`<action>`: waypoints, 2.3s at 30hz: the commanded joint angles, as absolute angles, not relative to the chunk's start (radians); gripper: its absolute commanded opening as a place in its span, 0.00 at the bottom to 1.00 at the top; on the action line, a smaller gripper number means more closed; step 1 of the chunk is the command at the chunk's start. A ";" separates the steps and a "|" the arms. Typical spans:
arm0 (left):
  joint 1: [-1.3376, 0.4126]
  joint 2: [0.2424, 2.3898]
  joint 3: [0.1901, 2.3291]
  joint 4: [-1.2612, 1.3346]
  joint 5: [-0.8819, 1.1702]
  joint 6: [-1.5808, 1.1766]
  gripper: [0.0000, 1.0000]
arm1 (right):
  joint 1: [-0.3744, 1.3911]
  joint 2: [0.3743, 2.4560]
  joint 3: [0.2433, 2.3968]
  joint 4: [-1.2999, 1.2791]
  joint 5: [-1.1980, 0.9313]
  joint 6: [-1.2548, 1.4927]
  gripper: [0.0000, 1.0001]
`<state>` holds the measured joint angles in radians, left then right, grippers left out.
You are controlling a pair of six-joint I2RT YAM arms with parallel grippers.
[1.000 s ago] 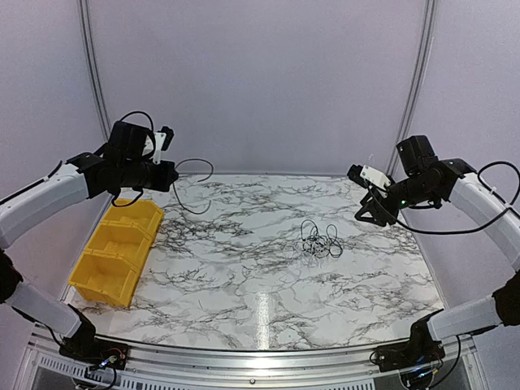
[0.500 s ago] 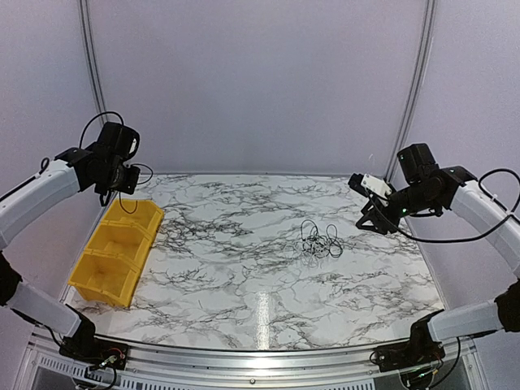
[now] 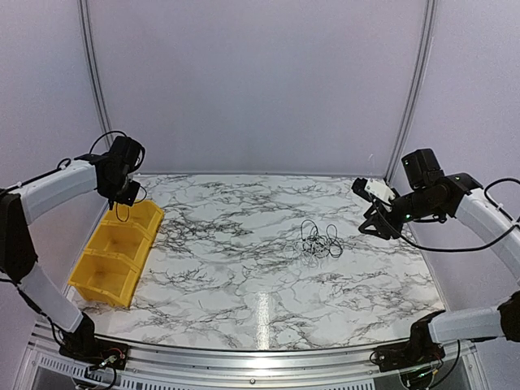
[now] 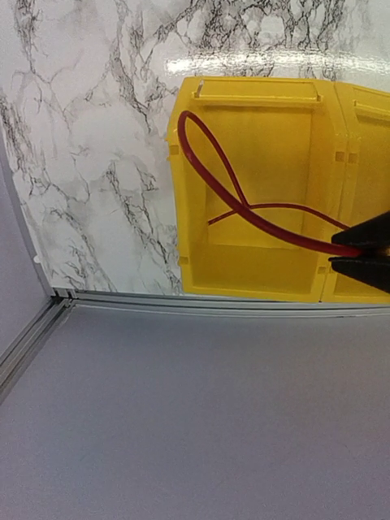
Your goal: Untangle the cables
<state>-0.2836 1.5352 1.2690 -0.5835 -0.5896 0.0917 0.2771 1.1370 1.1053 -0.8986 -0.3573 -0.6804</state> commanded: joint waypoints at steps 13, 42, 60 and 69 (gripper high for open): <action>-0.188 1.634 1.229 -0.615 -0.419 0.085 0.00 | 0.267 1.112 1.073 -0.887 -0.355 -0.667 0.48; -0.206 1.531 1.423 -0.752 -0.307 -0.087 0.58 | 0.227 1.285 1.232 -0.796 -0.421 -0.568 0.56; -0.844 1.483 1.351 -0.277 -0.049 -0.354 0.55 | 0.154 1.759 1.349 -0.944 -0.593 -0.636 0.46; -0.921 1.562 1.377 -0.255 -0.054 -0.371 0.54 | 0.266 1.627 1.183 -0.679 -0.191 -0.887 0.39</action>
